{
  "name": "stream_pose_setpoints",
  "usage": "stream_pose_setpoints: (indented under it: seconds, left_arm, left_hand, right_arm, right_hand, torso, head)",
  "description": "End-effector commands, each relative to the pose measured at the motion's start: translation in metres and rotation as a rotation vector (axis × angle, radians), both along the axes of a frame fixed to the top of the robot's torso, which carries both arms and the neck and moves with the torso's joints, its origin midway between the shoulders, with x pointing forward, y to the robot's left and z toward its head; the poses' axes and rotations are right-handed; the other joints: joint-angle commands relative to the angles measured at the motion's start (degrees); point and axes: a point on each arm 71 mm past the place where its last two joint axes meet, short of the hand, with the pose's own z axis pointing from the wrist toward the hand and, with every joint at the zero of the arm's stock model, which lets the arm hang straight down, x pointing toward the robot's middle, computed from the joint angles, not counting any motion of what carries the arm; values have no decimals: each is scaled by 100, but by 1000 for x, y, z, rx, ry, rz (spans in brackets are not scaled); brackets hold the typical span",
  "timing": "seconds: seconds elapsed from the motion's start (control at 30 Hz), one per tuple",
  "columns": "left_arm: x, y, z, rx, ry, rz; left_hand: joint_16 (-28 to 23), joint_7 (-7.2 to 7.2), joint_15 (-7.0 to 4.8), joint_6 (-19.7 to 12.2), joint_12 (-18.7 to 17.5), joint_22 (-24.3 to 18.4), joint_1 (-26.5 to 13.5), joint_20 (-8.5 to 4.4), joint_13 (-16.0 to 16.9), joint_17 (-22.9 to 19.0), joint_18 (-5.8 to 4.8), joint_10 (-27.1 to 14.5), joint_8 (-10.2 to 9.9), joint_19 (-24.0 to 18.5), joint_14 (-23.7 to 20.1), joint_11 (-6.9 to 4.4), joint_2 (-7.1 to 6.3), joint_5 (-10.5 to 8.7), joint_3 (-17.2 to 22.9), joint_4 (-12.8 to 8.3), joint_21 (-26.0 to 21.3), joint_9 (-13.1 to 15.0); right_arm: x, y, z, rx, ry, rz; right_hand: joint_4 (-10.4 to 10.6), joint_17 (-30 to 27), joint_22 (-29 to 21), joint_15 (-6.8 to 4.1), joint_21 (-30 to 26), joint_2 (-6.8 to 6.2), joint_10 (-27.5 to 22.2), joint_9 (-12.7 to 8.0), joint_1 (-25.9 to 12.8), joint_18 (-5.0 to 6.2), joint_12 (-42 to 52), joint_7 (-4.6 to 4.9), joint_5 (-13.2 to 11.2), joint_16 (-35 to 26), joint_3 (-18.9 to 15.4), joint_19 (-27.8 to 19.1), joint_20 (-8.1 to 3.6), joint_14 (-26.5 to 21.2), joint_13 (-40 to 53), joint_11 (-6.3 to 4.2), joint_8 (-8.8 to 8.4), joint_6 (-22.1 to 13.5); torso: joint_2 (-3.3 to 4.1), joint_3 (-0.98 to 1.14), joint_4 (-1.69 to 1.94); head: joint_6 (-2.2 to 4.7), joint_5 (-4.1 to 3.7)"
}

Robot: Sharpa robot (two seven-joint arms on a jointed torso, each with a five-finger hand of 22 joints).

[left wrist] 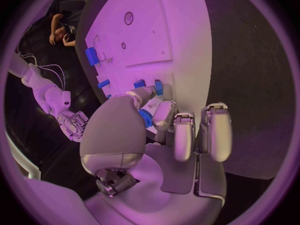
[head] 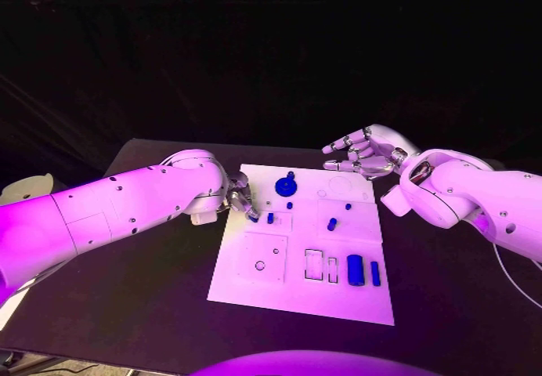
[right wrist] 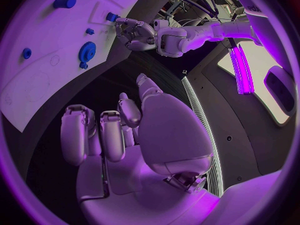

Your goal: Assemble the parts on the task board

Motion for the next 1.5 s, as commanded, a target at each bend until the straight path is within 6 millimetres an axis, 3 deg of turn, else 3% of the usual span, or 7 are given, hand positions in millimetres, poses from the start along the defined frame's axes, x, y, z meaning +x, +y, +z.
stream_pose_setpoints:
  seconds: [0.03,0.6,1.5]
  left_arm:
    - [-7,-3,-11,30,65,-10]
    - [-5,-2,-12,50,69,9]
    - [-4,-6,-12,54,67,15]
  left_hand:
    - [18,-185,-41,243,-37,1005,-136,-15,-10,1508,-84,38,-34,335,604,-17,27,32,302,-347,27,-19]
    - [18,-271,-100,432,7,1090,-516,-67,31,1508,-106,91,-78,378,604,-85,35,31,-163,-93,88,-69]
    - [18,-301,-122,546,61,1186,-763,-89,78,1508,-132,144,-100,428,604,-110,50,34,-445,111,163,-92]
  right_arm:
    - [-1,1,0,-3,2,15]
    - [-1,1,0,-4,2,15]
    - [-1,0,0,-5,2,14]
  right_hand:
    - [-1,603,-6,-11,-17,69,-24,9,-11,59,-30,-1,27,-38,-21,-33,-7,398,-10,-4,18,32]
    - [-7,600,-6,-12,-18,75,-24,9,-4,59,-30,-2,36,-40,-19,-32,-7,397,-12,-5,19,34]
    - [-22,599,-5,-15,-19,84,-27,8,8,58,-35,-3,91,-44,-20,-29,-10,398,-22,-7,19,37]
  torso:
    - [-1,-2,-2]
    - [-2,-1,2]
    - [-2,-1,1]
  head:
    - [-8,-2]
    - [-26,-11]
    - [-31,-29]
